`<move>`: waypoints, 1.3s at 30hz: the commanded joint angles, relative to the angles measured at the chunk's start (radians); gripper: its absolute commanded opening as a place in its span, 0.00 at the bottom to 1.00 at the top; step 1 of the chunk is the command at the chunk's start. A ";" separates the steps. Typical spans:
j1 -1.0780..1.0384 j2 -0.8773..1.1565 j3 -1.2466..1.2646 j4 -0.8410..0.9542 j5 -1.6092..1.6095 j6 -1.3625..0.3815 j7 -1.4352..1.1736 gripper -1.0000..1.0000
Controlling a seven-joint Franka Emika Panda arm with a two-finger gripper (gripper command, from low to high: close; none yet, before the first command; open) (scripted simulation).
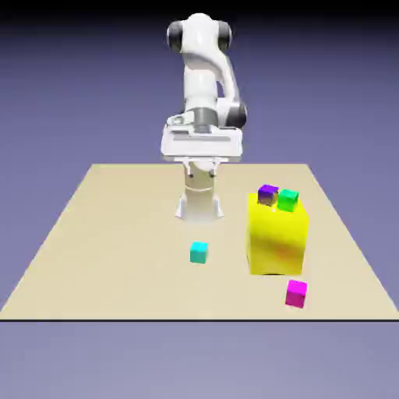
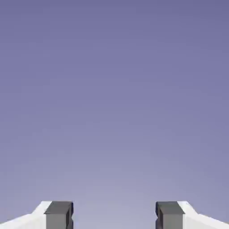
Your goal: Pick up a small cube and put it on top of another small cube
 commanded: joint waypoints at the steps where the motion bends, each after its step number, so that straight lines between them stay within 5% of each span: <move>1: 0.006 0.036 0.007 0.029 0.007 -0.030 0.020 0.50; 30: 0.178 1.087 0.203 0.877 0.217 -0.885 0.613 0.50; 35: 0.207 1.216 0.210 0.861 0.229 -0.768 0.618 0.50; 36: 0.207 1.216 0.210 0.861 0.229 -0.768 0.618 0.00; 39: 0.193 1.155 0.209 0.886 0.225 -0.855 0.625 0.00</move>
